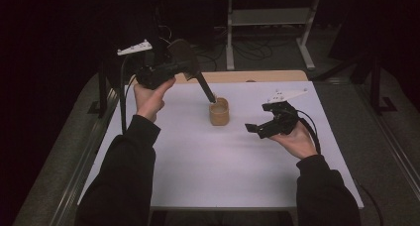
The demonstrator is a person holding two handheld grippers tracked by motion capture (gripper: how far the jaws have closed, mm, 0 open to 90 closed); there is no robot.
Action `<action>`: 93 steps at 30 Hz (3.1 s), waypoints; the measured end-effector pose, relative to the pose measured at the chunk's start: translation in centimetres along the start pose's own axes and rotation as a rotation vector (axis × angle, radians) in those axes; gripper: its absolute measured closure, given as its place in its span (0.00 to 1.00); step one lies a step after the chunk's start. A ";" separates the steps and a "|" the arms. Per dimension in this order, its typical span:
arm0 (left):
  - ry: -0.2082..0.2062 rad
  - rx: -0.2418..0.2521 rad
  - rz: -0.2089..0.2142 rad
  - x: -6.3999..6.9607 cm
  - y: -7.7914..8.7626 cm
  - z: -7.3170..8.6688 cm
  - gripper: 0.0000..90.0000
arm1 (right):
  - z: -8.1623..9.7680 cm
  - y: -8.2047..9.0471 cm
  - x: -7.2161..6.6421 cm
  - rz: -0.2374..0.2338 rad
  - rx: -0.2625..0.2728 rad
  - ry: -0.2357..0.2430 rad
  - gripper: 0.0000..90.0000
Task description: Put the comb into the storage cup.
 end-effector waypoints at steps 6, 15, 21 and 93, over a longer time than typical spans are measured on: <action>-0.003 -0.005 -0.008 -0.3 -0.8 -0.2 0.97 | 1.4 1.1 0.2 0.007 0.019 -0.016 0.00; -0.008 -0.012 -0.020 -0.8 -2.3 -0.2 0.97 | 3.4 2.6 0.7 0.013 0.038 -0.047 0.00; -0.024 -0.010 -0.037 -1.1 -2.8 -0.4 0.97 | 4.2 3.6 1.0 0.027 0.060 -0.067 0.00; -0.047 -0.180 -0.106 -4.1 -9.4 7.6 0.97 | 9.0 7.3 1.3 0.095 0.150 -0.133 0.00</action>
Point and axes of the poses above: each handheld gripper's, and its own axes: y roughly backward along the jaws, z roughly out of its underside, x roughly to its right, the point moved 7 cm from there along -y, roughly forward along the jaws, and after that the axes turned 1 degree about y, right-handed, at the moved point
